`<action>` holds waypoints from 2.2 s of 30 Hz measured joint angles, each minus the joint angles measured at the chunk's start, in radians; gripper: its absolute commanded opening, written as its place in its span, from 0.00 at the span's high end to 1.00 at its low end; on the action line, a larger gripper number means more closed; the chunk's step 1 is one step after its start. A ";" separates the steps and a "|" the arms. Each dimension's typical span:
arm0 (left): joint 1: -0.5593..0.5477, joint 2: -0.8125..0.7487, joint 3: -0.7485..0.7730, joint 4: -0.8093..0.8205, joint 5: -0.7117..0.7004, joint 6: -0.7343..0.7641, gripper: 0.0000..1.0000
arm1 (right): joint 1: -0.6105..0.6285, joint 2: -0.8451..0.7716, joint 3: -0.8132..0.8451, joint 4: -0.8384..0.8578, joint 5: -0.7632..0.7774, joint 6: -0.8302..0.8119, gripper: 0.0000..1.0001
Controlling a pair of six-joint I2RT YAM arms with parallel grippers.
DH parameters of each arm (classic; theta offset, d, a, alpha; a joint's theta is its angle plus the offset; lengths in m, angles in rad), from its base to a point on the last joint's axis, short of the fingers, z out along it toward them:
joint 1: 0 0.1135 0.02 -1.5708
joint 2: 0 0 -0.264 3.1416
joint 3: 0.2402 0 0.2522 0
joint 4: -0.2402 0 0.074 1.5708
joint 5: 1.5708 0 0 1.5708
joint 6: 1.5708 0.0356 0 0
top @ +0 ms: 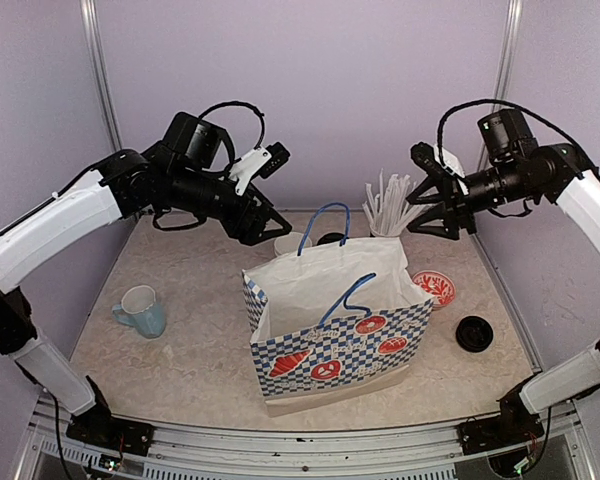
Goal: Pack the takeout coffee
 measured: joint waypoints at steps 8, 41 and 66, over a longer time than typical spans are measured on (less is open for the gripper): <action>-0.081 -0.044 -0.013 -0.019 0.027 0.045 0.32 | -0.033 0.006 -0.027 0.069 0.001 0.047 0.35; -0.105 -0.223 -0.138 -0.200 0.005 0.148 1.00 | -0.073 0.172 -0.081 0.183 0.103 0.088 0.04; -0.060 -0.214 -0.164 -0.227 0.055 0.136 1.00 | -0.071 0.631 0.187 0.154 0.406 0.078 0.14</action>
